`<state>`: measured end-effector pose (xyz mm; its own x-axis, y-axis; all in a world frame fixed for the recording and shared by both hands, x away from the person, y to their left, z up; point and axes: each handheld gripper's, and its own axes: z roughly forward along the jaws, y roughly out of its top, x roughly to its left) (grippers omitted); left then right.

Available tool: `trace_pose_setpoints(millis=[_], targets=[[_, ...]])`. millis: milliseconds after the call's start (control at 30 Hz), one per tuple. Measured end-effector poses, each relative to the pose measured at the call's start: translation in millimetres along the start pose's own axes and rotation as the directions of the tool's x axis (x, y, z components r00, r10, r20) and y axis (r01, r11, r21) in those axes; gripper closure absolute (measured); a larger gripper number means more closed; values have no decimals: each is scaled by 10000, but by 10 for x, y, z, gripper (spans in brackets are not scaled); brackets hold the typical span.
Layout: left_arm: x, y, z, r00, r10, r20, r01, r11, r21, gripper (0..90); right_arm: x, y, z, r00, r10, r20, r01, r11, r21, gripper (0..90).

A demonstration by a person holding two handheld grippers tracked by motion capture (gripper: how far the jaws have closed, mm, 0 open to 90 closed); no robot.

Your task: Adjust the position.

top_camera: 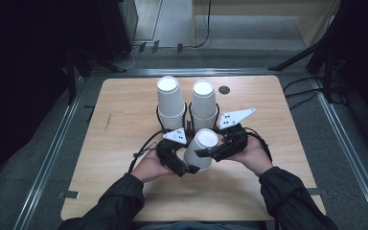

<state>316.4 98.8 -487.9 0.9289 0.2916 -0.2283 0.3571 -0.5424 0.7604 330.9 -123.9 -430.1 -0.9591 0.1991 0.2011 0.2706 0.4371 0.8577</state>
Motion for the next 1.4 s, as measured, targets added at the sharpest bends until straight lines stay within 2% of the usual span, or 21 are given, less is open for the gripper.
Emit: trace_pose_setpoints(millis=[200, 267, 367, 433, 533, 600, 633, 667, 800, 833, 867, 900, 933, 1067, 1167, 1200, 1233, 1300, 1333, 1367, 1400], targets=[[-43, 15, 27, 9998, 136, 147, -133, 9998, -168, 7, 36, 30, 44, 9994, 49, -329, -60, 9993, -360, 241], [-43, 14, 17, 9999, 63, 91, -60, 9995, -307, 68, 36, 31, 43, 9992, 105, -377, -121, 9990, -419, 241], [-26, 18, 5, 10000, -15, -40, 14, 9998, -180, 114, 18, 21, 30, 9996, 114, -266, -123, 9993, -346, 245], [-28, 29, -7, 9996, 190, -190, -190, 9998, -20, 139, 14, 8, 24, 9996, 92, -255, -101, 9993, -361, 245], [-22, 54, -35, 9995, 276, -124, -275, 9996, 35, 159, 11, 6, 7, 9996, -86, -267, 76, 9993, -371, 237], [-21, 61, -49, 9995, 292, -111, -292, 9996, 20, 162, 15, 8, 1, 9997, -147, -213, 137, 9988, -460, 195], [-18, 74, -87, 9994, 336, -130, -334, 9993, 165, 162, 33, 13, -8, 9993, -369, 108, 373, 9985, -395, 129], [-22, 80, -116, 9987, 432, -265, -426, 9989, 207, 163, 34, 11, -17, 9991, -358, 208, 365, 9987, -345, 129], [5, 89, -216, 9990, 363, -258, -357, 9991, 242, 162, 2, -15, -40, 9999, -153, -1, 153, 9998, -162, 132], [12, 90, -260, 9992, 157, -364, -147, 9996, 250, 162, -3, -39, -44, 9998, -176, 2, 176, 9998, 102, 133], [12, 90, -260, 9992, 157, -364, -147, 9996, 250, 162, -3, -39, -44, 9998, -176, 2, 176, 9998, 102, 133], [17, 96, -279, 9995, 92, -287, -80, 9992, 403, 161, 0, -63, -32, 9996, -278, 76, 274, 9985, 479, 135], [4, 99, -295, 9990, 140, -428, -122, 9990, 424, 161, 0, -63, -32, 9996, -278, 76, 274, 9985, 479, 135], [0, 106, -387, 9979, 288, -575, -249, 9974, 673, 160, -15, -124, 11, 9994, -321, 90, 308, 9920, 1228, 140], [4, 84, -473, 9941, 511, -954, -395, 9920, 1196, 159, -39, -181, 18, 9997, -240, 83, 225, 9892, 1447, 154], [4, 84, -473, 9941, 511, -954, -395, 9920, 1196, 160, -39, -181, 18, 9997, -240, 83, 225, 9892, 1447, 154], [19, 71, -489, 9933, 522, -1033, -359, 9874, 1539, 159, -51, -205, 18, 9996, -232, 134, 208, 9873, 1577, 164], [20, 64, -488, 9926, 485, -1116, -293, 9855, 1670, 159, -61, -215, 17, 9997, -205, 103, 186, 9873, 1577, 166], [42, 59, -484, 9946, 394, -964, -198, 9803, 1965, 159, -67, -221, 15, 9998, -136, 110, 117, 9871, 1594, 169], [54, 51, -458, 9945, 152, -1035, 96, 9720, 2347, 159, -79, -232, 12, 9999, -119, 115, 98, 9863, 1645, 169], [54, 51, -458, 9945, 152, -1035, 96, 9720, 2347, 159, -79, -232, 12, 9999, -119, 115, 98, 9863, 1645, 169]])
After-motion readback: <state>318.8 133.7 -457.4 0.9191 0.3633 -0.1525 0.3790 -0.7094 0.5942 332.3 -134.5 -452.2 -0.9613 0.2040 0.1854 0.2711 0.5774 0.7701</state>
